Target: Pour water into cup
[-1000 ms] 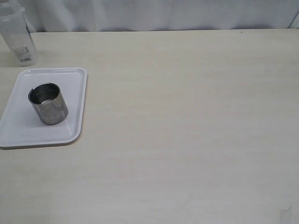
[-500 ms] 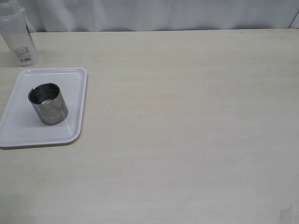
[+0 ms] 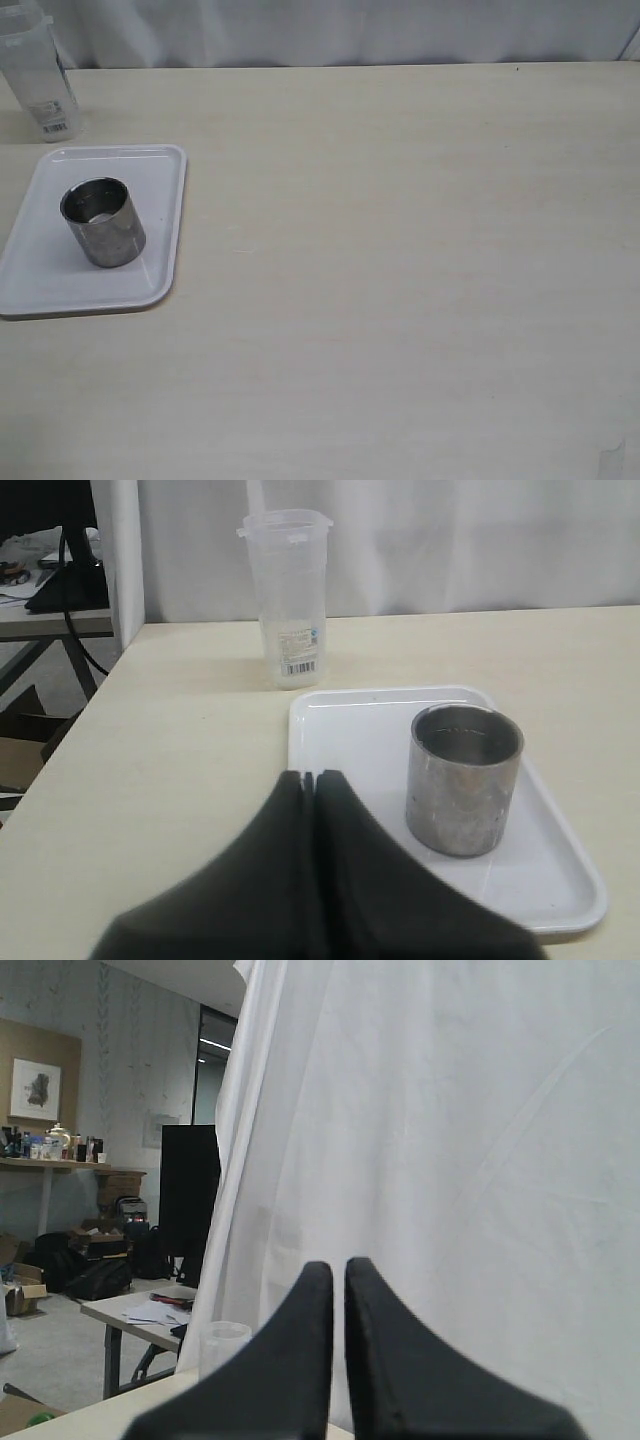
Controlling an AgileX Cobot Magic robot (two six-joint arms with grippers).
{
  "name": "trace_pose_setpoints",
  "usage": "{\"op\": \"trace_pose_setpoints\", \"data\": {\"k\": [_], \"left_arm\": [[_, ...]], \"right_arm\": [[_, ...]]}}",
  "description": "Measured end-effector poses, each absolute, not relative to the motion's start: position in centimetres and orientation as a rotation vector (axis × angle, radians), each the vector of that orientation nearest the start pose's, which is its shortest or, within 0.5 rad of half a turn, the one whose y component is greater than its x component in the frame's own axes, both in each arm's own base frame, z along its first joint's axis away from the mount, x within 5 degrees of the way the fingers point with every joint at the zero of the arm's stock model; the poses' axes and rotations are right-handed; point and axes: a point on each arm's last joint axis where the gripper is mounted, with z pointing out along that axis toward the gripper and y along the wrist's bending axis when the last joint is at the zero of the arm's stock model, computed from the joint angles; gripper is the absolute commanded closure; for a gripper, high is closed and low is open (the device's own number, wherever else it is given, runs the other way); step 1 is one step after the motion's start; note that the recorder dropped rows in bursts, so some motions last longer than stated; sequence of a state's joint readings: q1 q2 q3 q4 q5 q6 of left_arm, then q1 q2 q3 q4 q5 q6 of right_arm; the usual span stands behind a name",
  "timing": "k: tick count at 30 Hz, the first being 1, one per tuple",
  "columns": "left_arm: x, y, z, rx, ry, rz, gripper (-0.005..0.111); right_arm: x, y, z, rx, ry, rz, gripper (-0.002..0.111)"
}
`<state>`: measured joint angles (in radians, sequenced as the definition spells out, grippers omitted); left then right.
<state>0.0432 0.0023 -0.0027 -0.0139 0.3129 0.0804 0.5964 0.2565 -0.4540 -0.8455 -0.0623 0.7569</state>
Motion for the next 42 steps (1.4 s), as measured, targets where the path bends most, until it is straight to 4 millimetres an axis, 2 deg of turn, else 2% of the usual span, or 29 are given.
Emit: {"op": "trace_pose_setpoints", "data": {"k": [27,32,42], "left_arm": [[5.4,0.2,18.6,0.026,1.797,0.077,0.107],[5.4,0.2,18.6,0.026,1.797,0.077,0.107],[5.4,0.2,18.6,0.026,1.797,0.077,0.107]], "right_arm": [[4.5,3.6,35.3,-0.46,1.172,0.47,0.104],[4.5,3.5,35.2,-0.426,1.184,0.516,0.104],[2.9,1.9,32.8,-0.414,1.164,0.429,0.104]]}}
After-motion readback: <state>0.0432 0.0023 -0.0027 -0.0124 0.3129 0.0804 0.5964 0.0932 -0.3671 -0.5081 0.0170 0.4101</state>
